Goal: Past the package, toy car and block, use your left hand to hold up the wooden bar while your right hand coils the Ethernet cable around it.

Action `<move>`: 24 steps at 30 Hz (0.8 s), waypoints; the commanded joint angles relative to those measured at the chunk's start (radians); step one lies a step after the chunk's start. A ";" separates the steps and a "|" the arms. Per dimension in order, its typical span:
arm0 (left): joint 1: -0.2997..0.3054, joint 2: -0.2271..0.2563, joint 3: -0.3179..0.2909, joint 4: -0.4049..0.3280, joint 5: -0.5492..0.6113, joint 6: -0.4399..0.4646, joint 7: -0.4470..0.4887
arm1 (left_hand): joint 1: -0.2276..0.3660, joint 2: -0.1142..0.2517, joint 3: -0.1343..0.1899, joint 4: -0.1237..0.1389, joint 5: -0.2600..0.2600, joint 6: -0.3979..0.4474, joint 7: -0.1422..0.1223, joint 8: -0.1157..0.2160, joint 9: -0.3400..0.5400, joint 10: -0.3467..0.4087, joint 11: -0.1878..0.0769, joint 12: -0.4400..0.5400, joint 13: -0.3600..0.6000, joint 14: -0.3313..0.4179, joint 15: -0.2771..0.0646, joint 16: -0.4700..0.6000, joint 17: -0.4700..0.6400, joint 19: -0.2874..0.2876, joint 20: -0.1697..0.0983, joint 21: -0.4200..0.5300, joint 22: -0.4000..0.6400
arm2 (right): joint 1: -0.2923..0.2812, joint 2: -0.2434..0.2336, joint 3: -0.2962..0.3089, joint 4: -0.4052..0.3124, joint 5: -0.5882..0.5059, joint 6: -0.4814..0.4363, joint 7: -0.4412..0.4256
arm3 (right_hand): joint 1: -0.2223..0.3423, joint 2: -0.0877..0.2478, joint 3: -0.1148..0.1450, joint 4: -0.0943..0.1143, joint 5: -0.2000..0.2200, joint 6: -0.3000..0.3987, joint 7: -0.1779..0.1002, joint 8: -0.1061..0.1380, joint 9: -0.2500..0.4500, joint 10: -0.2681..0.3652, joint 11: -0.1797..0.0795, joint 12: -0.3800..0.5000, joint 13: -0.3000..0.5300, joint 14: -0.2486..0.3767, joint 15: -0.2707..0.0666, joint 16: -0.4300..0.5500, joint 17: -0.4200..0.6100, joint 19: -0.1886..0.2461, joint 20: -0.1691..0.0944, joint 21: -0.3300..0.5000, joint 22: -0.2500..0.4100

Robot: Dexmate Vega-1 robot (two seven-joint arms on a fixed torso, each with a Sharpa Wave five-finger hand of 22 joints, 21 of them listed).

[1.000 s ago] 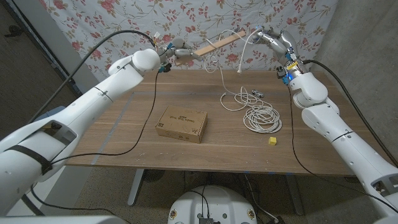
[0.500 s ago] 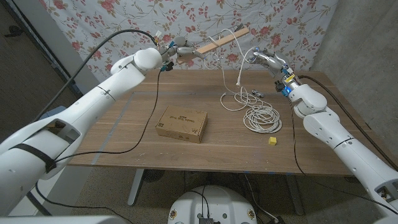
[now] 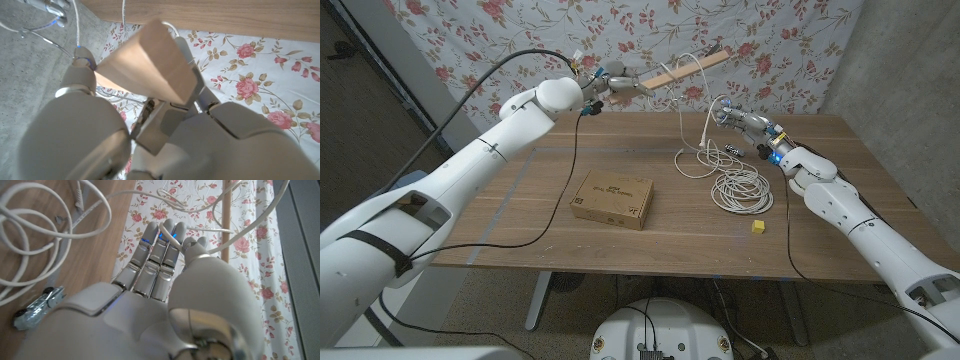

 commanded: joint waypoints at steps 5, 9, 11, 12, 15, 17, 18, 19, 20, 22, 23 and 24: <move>-0.015 0.011 0.013 -0.014 -0.059 -0.001 -0.098 | -0.281 0.287 0.335 0.330 0.007 0.093 0.066 0.014 0.030 0.005 0.002 -0.005 -0.004 -0.001 -0.003 0.009 0.009 0.004 0.003 0.005 -0.001 | 0.140 0.091 -0.047 0.294 0.011 -0.110 0.054 | 0.009 0.009 0.010 0.000 0.002 0.157 0.164 0.003 0.004 0.030 0.033 0.002 0.001 0.031 -0.038 0.002 0.006 0.002 0.009 0.015 -0.003; -0.007 0.021 0.007 -0.028 -0.072 0.006 -0.103 | -0.282 0.287 0.335 0.330 0.007 0.094 0.068 0.014 0.028 0.005 0.000 0.002 0.005 -0.004 -0.001 0.000 -0.003 0.005 0.003 0.005 -0.001 | 0.187 0.119 -0.058 0.377 -0.009 -0.111 0.065 | 0.009 0.009 0.011 -0.001 0.001 0.156 0.165 0.002 0.004 0.029 0.034 0.002 0.001 0.030 -0.037 0.003 0.009 0.000 0.010 0.018 -0.004; -0.003 0.025 0.003 -0.035 -0.078 0.009 -0.105 | -0.282 0.287 0.335 0.329 0.007 0.093 0.067 0.015 0.030 0.002 0.001 0.006 0.010 0.006 -0.004 0.002 -0.006 0.006 0.002 0.005 -0.001 | 0.212 0.133 -0.065 0.422 -0.021 -0.109 0.071 | 0.008 0.009 0.012 -0.001 0.000 0.155 0.167 0.001 0.004 0.029 0.035 0.002 0.002 0.030 -0.037 0.002 0.010 -0.001 0.009 0.021 -0.005; -0.002 0.028 0.003 -0.038 -0.080 0.011 -0.108 | -0.282 0.287 0.335 0.329 0.007 0.092 0.066 0.015 0.030 0.001 0.001 0.006 0.009 0.005 -0.003 0.004 -0.004 0.007 0.002 0.006 -0.001 | 0.226 0.141 -0.068 0.446 -0.027 -0.108 0.075 | 0.009 0.009 0.012 -0.001 0.000 0.155 0.167 0.001 0.004 0.028 0.036 0.002 0.002 0.029 -0.038 0.003 0.011 -0.002 0.009 0.021 -0.005; 0.000 0.036 0.000 -0.047 -0.089 0.017 -0.117 | -0.282 0.287 0.335 0.329 0.007 0.097 0.066 0.008 0.016 0.001 0.001 0.006 0.008 0.002 -0.001 0.007 0.002 0.006 0.003 0.005 -0.001 | 0.272 0.167 -0.083 0.528 -0.054 -0.099 0.086 | 0.007 0.009 0.013 0.000 -0.001 0.155 0.167 0.001 0.004 0.026 0.033 0.001 0.003 0.029 -0.038 0.002 0.012 -0.003 0.009 0.025 -0.007; 0.002 0.042 -0.001 -0.055 -0.090 0.022 -0.119 | -0.282 0.287 0.335 0.329 0.007 0.097 0.067 0.007 0.014 0.003 0.001 0.000 -0.001 0.003 -0.002 0.006 -0.001 0.006 0.002 0.005 -0.001 | 0.307 0.187 -0.091 0.592 -0.070 -0.089 0.098 | 0.006 0.009 0.014 0.000 -0.002 0.155 0.166 0.000 0.005 0.024 0.032 0.001 0.004 0.028 -0.038 0.001 0.013 -0.004 0.008 0.027 -0.008; 0.002 0.045 -0.001 -0.058 -0.092 0.024 -0.123 | -0.282 0.287 0.336 0.329 0.007 0.097 0.066 0.008 0.016 0.003 0.001 0.002 0.001 0.000 -0.001 0.003 -0.004 0.005 0.002 0.005 -0.001 | 0.323 0.197 -0.094 0.624 -0.077 -0.082 0.105 | 0.006 0.009 0.013 0.000 -0.002 0.154 0.166 0.000 0.005 0.024 0.032 0.000 0.004 0.027 -0.038 0.001 0.014 -0.006 0.008 0.027 -0.008; 0.004 0.048 -0.002 -0.062 -0.094 0.026 -0.125 | -0.282 0.287 0.336 0.328 0.007 0.094 0.065 0.014 0.027 0.002 0.000 0.005 0.007 0.002 -0.003 0.007 0.001 0.005 0.003 0.005 -0.001 | 0.336 0.205 -0.095 0.648 -0.084 -0.076 0.106 | 0.007 0.009 0.014 -0.001 -0.002 0.153 0.165 -0.001 0.005 0.024 0.034 0.000 0.004 0.026 -0.035 0.001 0.014 -0.006 0.008 0.029 -0.008; 0.005 0.051 -0.003 -0.066 -0.095 0.029 -0.126 | -0.282 0.287 0.336 0.328 0.007 0.094 0.067 0.017 0.031 0.009 0.001 -0.004 -0.009 0.003 -0.001 0.007 0.000 0.003 0.002 0.005 -0.001 | 0.350 0.213 -0.097 0.676 -0.091 -0.066 0.111 | 0.007 0.008 0.015 -0.001 -0.003 0.154 0.166 -0.001 0.004 0.022 0.033 0.000 0.004 0.025 -0.037 0.001 0.014 -0.006 0.008 0.030 -0.009; 0.008 0.058 -0.004 -0.075 -0.097 0.036 -0.128 | -0.282 0.287 0.336 0.328 0.007 0.098 0.064 0.006 0.012 0.005 0.000 -0.004 -0.005 0.002 -0.003 0.007 0.000 0.004 0.002 0.005 -0.001 | 0.375 0.227 -0.098 0.724 -0.103 -0.048 0.121 | 0.005 0.009 0.015 0.000 -0.003 0.153 0.165 -0.002 0.004 0.022 0.032 0.000 0.005 0.024 -0.038 0.000 0.016 -0.008 0.008 0.032 -0.010; 0.008 0.061 -0.004 -0.078 -0.098 0.039 -0.131 | -0.281 0.287 0.336 0.327 0.007 0.096 0.065 0.009 0.017 0.006 0.001 -0.004 -0.003 0.003 -0.004 0.007 -0.001 0.006 0.002 0.005 -0.001 | 0.383 0.232 -0.097 0.739 -0.107 -0.043 0.123 | 0.005 0.009 0.015 0.000 -0.004 0.153 0.165 -0.002 0.004 0.022 0.033 0.000 0.005 0.024 -0.038 0.000 0.016 -0.008 0.008 0.032 -0.010; 0.007 0.064 -0.004 -0.079 -0.100 0.042 -0.135 | -0.281 0.287 0.337 0.327 0.007 0.096 0.066 0.011 0.020 0.007 0.002 -0.006 -0.006 0.004 -0.003 0.003 -0.009 0.006 0.002 0.005 -0.001 | 0.391 0.235 -0.096 0.751 -0.111 -0.038 0.124 | 0.005 0.009 0.015 0.000 -0.004 0.153 0.164 -0.003 0.004 0.022 0.034 0.000 0.005 0.023 -0.038 0.000 0.017 -0.008 0.007 0.033 -0.010</move>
